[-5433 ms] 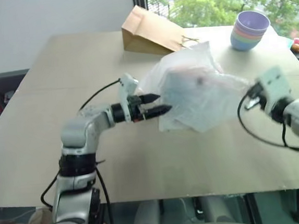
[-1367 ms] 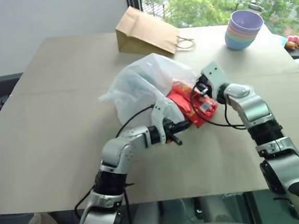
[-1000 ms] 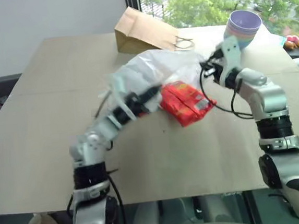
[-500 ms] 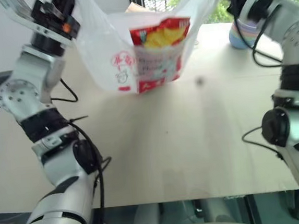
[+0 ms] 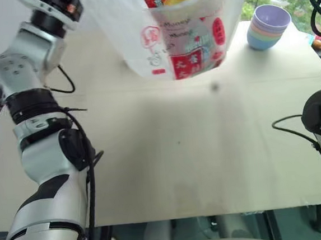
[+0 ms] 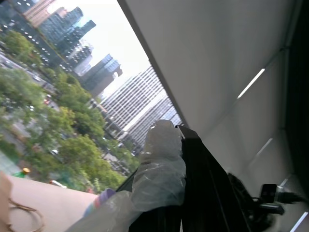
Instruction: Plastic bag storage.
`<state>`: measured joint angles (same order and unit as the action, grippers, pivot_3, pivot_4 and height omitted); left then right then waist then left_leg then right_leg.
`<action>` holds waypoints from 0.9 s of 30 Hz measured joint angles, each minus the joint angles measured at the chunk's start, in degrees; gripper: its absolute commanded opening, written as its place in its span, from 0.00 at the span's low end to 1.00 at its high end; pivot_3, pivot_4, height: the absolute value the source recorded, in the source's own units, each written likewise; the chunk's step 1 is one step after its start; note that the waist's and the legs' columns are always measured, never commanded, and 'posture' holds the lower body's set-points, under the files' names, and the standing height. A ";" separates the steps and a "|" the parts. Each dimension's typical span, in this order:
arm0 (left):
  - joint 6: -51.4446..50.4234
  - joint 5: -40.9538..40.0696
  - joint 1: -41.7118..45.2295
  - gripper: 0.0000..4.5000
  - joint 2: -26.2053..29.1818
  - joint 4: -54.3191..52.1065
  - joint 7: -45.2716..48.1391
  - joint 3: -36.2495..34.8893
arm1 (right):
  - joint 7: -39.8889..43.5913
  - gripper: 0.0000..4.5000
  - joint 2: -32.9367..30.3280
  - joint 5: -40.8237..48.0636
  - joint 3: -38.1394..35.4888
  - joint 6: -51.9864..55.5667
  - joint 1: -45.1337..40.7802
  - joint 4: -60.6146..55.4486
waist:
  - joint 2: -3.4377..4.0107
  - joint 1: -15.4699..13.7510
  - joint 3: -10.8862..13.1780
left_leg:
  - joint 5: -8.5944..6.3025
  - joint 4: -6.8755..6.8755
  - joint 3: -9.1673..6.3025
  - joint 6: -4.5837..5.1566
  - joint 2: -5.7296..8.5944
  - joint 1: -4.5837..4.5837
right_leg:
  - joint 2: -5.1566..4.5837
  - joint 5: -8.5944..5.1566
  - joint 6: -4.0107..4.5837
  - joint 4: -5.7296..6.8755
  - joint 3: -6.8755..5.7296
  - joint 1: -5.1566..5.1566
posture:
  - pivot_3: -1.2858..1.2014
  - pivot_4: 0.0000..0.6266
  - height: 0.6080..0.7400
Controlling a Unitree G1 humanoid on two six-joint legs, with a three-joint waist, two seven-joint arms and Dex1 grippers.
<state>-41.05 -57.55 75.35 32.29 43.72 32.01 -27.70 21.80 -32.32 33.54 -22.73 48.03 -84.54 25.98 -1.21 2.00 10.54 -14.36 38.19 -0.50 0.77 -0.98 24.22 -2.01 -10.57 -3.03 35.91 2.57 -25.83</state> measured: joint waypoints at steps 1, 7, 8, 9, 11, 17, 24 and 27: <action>1.15 1.60 0.21 0.00 0.19 0.65 0.54 0.71 | 0.39 0.02 -0.90 -0.39 0.18 -0.36 0.00 0.02 | 0.00 -0.01 0.00 | 0.00 0.00 0.00 0.00 0.01 0.00 | 0.00 0.00 0.00 0.00 0.01 -0.01 | 0.52 0.24 1.00; 7.04 11.45 -4.63 0.00 -0.45 -7.48 9.60 8.90 | 5.30 0.02 -4.63 0.02 2.72 -0.89 17.42 -17.60 | -0.01 0.11 -0.08 | 0.00 -0.07 -0.01 0.00 -0.06 0.02 | 0.00 0.00 0.00 0.19 0.00 0.05 | 0.52 0.24 1.00; 6.11 11.42 -6.89 0.00 -0.45 -10.10 10.75 9.45 | 5.72 0.02 -4.71 0.55 2.82 0.34 21.51 -20.15 | 0.06 0.22 -0.04 | 0.01 -0.04 0.09 -0.01 -0.05 0.09 | -0.02 0.00 -0.01 0.19 0.07 -0.07 | 0.52 0.24 1.00; 3.27 10.17 -11.48 0.00 -0.43 -16.82 11.22 9.95 | 5.82 0.02 -5.22 2.53 1.86 2.86 27.76 -26.35 | 0.18 0.25 -0.12 | 0.06 -0.05 0.06 -0.11 -0.06 0.23 | -0.03 0.01 -0.01 0.16 0.06 -0.22 | 0.52 0.24 1.00; -3.04 6.15 -24.95 0.00 0.80 -30.85 12.88 10.28 | 6.70 0.02 -6.68 8.42 -1.59 8.32 42.90 -40.25 | 0.27 0.36 -0.16 | 0.06 -0.01 0.04 -0.12 -0.23 0.33 | -0.06 -0.01 0.01 0.49 0.09 -0.42 | 0.52 0.24 1.00; -8.52 4.70 -52.70 0.00 3.42 -53.68 15.53 14.10 | 4.72 0.02 -4.86 19.57 -9.24 15.09 72.82 -65.51 | 0.25 -0.04 -0.16 | -0.08 0.39 0.31 0.13 -0.14 0.32 | -0.04 -0.03 -0.04 0.56 0.31 -0.53 | 0.52 0.24 1.00; -0.47 12.46 -60.48 0.00 4.75 -57.79 20.21 18.73 | 1.64 0.02 -3.15 17.23 -4.95 10.72 84.10 -71.61 | 0.18 0.30 -0.25 | -0.25 0.31 0.03 -0.18 -0.55 -1.78 | -0.03 -0.31 -0.08 -0.25 0.14 1.63 | 0.52 0.24 1.00; 1.56 13.86 -61.03 0.12 4.67 -55.90 20.21 18.56 | 1.62 0.19 -3.67 14.06 -2.52 7.13 82.88 -71.33 | 0.23 0.43 -0.23 | -0.07 0.34 0.24 0.12 -0.40 -1.73 | 0.02 -0.30 -0.10 -0.13 0.32 1.53 | 0.52 0.24 1.00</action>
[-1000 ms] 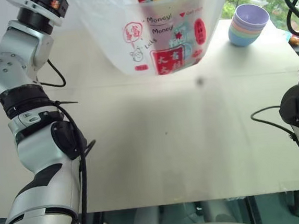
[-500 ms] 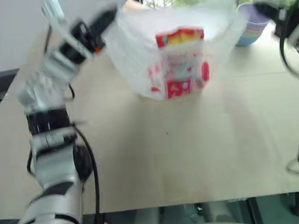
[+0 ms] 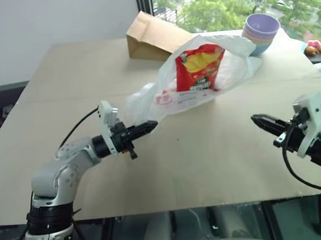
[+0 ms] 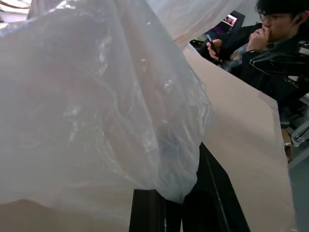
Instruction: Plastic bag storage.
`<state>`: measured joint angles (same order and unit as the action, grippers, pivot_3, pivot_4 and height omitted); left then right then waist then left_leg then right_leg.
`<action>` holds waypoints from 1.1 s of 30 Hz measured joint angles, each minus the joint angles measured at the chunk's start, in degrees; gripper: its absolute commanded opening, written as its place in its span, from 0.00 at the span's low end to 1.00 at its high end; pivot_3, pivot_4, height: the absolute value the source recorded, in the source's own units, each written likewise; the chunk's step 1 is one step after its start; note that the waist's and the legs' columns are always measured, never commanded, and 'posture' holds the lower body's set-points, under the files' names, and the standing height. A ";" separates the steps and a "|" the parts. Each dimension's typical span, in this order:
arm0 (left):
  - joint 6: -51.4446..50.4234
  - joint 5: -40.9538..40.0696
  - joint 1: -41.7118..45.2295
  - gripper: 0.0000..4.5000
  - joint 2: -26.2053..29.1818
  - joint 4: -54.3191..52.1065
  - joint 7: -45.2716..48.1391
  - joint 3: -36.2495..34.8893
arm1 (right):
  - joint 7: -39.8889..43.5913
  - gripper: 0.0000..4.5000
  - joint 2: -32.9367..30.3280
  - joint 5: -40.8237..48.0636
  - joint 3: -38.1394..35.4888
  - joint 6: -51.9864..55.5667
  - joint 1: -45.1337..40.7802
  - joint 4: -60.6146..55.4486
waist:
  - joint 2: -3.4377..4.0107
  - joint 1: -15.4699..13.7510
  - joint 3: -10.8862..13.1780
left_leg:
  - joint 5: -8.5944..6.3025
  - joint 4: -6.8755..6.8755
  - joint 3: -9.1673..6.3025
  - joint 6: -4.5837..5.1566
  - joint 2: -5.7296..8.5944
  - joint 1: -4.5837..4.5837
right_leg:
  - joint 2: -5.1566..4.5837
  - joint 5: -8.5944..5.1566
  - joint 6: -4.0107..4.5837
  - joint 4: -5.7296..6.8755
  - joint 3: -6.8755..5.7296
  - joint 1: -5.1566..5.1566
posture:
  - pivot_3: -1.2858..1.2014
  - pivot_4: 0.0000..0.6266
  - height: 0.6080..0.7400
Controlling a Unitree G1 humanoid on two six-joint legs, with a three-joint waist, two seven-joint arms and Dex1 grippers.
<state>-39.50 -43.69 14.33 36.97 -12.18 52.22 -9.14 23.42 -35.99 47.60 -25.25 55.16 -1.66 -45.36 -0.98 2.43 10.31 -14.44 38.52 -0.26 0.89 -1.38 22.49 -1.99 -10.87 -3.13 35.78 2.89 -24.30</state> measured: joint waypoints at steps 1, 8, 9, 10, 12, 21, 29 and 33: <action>1.26 0.81 -0.02 0.20 0.03 0.42 0.13 -0.31 | 0.13 0.31 -0.34 -0.63 0.36 -1.70 -0.72 -0.13 | -0.03 -0.02 -0.02 | 0.01 0.00 0.03 0.02 0.07 0.00 | 0.04 0.01 0.00 0.04 0.01 0.00 | 0.52 0.24 1.00; 4.87 1.81 -4.97 0.91 -0.06 -1.61 -2.03 -5.06 | 1.01 1.00 -1.52 -9.55 7.21 -10.09 3.09 -0.84 | -0.19 -0.96 -0.16 | -0.13 -0.23 0.09 0.16 0.13 1.03 | 0.06 0.12 0.10 0.12 -0.16 -0.97 | 0.52 0.24 1.00; 5.07 1.98 -6.16 0.99 -0.06 -2.20 -2.67 -5.72 | 0.69 1.00 -1.51 -10.66 7.38 -10.83 3.42 -0.84 | -0.19 -0.97 -0.16 | -0.13 -0.18 0.10 0.16 0.14 1.23 | 0.03 0.13 0.08 0.12 -0.14 -1.14 | 0.52 0.24 1.00; 5.43 2.41 -7.38 0.99 -0.03 -2.49 -3.66 -6.66 | 0.00 1.00 -1.43 -11.54 7.49 -11.18 3.78 -0.85 | -0.19 -1.06 -0.15 | -0.13 -0.14 0.11 0.16 0.15 1.32 | 0.02 0.14 0.08 0.13 -0.14 -1.23 | 0.52 0.24 1.00; 6.69 3.66 -9.47 0.99 0.28 -2.55 -5.03 -8.94 | -0.13 1.00 -1.36 -12.27 7.49 -11.76 5.89 -1.17 | -0.22 -1.48 -0.17 | -0.13 -0.13 0.12 0.17 0.16 1.30 | 0.03 0.13 0.07 0.12 -0.14 -1.21 | 0.52 0.24 1.00; 11.15 6.19 -18.95 0.99 1.82 -5.24 -4.22 -12.46 | 3.30 1.00 -4.33 -9.63 4.14 -11.73 12.99 -4.20 | -0.28 -2.02 -0.22 | -0.11 0.18 0.04 0.17 0.10 1.05 | 0.05 -0.13 0.04 0.17 -0.23 -0.86 | 0.52 0.24 1.00; 10.26 5.21 -16.15 0.99 1.76 -4.60 -7.48 -15.68 | 8.71 1.00 -4.43 -8.96 -3.09 -17.84 15.52 -1.64 | -0.47 -1.43 -0.34 | -0.11 0.34 0.13 0.17 0.04 0.81 | 0.10 -0.10 0.00 0.16 -0.21 -0.58 | 0.52 0.24 1.00; 9.87 5.18 -17.95 0.99 1.39 -5.28 -7.46 -14.99 | 11.28 1.00 -5.02 -8.78 -2.56 -18.15 18.88 -1.31 | -0.48 -1.79 -0.35 | -0.13 0.09 0.11 0.17 0.05 0.38 | 0.08 -0.14 0.04 0.14 -0.22 -0.23 | 0.52 0.24 1.00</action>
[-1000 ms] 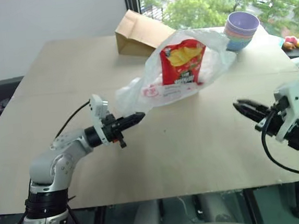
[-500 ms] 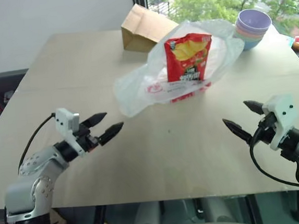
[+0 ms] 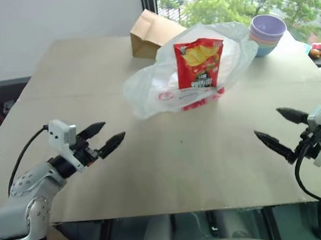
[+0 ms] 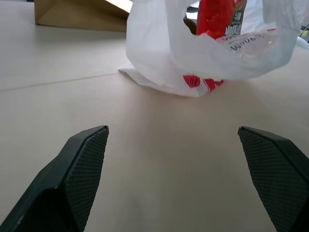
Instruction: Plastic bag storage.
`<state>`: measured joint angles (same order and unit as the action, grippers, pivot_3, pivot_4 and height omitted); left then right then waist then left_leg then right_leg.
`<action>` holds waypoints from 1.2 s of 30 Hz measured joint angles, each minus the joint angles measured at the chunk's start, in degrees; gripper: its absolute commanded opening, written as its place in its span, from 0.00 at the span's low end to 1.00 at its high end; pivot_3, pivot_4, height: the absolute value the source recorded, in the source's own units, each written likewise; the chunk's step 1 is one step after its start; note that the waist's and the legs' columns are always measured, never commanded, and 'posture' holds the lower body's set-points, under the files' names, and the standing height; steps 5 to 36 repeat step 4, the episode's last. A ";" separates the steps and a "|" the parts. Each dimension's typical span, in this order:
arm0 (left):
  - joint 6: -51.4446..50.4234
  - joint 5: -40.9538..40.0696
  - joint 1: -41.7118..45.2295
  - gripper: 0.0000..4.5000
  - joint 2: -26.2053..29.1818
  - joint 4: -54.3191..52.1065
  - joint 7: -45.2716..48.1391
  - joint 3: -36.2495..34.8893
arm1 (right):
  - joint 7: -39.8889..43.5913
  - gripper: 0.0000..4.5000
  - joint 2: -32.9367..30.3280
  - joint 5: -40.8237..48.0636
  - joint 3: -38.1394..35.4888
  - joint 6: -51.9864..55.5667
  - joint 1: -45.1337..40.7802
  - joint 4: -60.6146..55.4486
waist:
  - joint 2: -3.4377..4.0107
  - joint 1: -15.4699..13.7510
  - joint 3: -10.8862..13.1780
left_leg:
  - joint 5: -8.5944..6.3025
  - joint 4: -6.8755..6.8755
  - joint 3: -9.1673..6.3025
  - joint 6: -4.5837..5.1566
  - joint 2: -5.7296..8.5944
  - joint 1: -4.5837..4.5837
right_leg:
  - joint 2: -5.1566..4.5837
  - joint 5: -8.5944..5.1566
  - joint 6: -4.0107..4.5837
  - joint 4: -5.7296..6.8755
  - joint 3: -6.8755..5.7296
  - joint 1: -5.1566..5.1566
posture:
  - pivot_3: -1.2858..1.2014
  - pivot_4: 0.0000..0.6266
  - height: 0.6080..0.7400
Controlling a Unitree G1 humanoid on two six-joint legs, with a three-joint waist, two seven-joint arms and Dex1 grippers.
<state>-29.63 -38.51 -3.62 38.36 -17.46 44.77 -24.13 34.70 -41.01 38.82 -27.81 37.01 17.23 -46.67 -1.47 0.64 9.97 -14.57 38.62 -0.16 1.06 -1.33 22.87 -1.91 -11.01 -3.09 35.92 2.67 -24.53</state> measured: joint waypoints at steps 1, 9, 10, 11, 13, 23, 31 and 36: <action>0.00 0.00 -0.40 0.99 0.07 0.03 0.05 -0.11 | 0.57 1.00 0.00 -0.15 0.01 -0.17 1.19 0.01 | 0.00 -0.07 0.00 | 0.00 -0.04 0.01 0.00 0.00 0.00 | 0.00 -0.01 0.01 -0.01 0.01 -0.01 | 0.52 0.24 1.00; 0.11 0.03 -0.79 0.99 0.78 0.39 0.72 -0.46 | 2.68 1.00 0.15 -0.51 -0.46 -2.19 4.96 -0.01 | 0.00 -0.05 0.00 | 0.00 -0.08 0.05 0.00 0.01 0.01 | -0.01 -0.01 0.01 -0.02 0.03 -0.04 | 0.52 0.24 1.00; 0.11 0.03 -0.79 0.99 0.78 0.39 0.72 -0.46 | 2.68 1.00 0.15 -0.51 -0.46 -2.19 4.96 -0.01 | 0.00 -0.05 0.00 | 0.00 -0.08 0.05 0.00 0.01 0.01 | -0.01 -0.01 0.01 -0.02 0.03 -0.04 | 0.52 0.24 1.00; 0.11 0.03 -0.79 0.99 0.78 0.39 0.72 -0.46 | 2.68 1.00 0.15 -0.51 -0.46 -2.19 4.96 -0.01 | 0.00 -0.05 0.00 | 0.00 -0.08 0.05 0.00 0.01 0.01 | -0.01 -0.01 0.01 -0.02 0.03 -0.04 | 0.52 0.24 1.00; 0.11 0.03 -0.79 0.99 0.78 0.39 0.72 -0.46 | 2.68 1.00 0.15 -0.51 -0.46 -2.19 4.96 -0.01 | 0.00 -0.05 0.00 | 0.00 -0.08 0.05 0.00 0.01 0.01 | -0.01 -0.01 0.01 -0.02 0.03 -0.04 | 0.52 0.24 1.00; 0.11 0.03 -0.79 0.99 0.78 0.39 0.72 -0.46 | 2.68 1.00 0.15 -0.51 -0.46 -2.19 4.96 -0.01 | 0.00 -0.05 0.00 | 0.00 -0.08 0.05 0.00 0.01 0.01 | -0.01 -0.01 0.01 -0.02 0.03 -0.04 | 0.52 0.24 1.00; 0.11 0.03 -0.79 0.99 0.78 0.39 0.72 -0.46 | 2.68 1.00 0.15 -0.51 -0.46 -2.19 4.96 -0.01 | 0.00 -0.05 0.00 | 0.00 -0.08 0.05 0.00 0.01 0.01 | -0.01 -0.01 0.01 -0.02 0.03 -0.04 | 0.52 0.24 1.00; 0.11 0.03 -0.79 0.99 0.78 0.39 0.72 -0.46 | 2.68 1.00 0.15 -0.51 -0.46 -2.19 4.96 -0.01 | 0.00 -0.05 0.00 | 0.00 -0.08 0.05 0.00 0.01 0.01 | -0.01 -0.01 0.01 -0.02 0.03 -0.04 | 0.52 0.24 1.00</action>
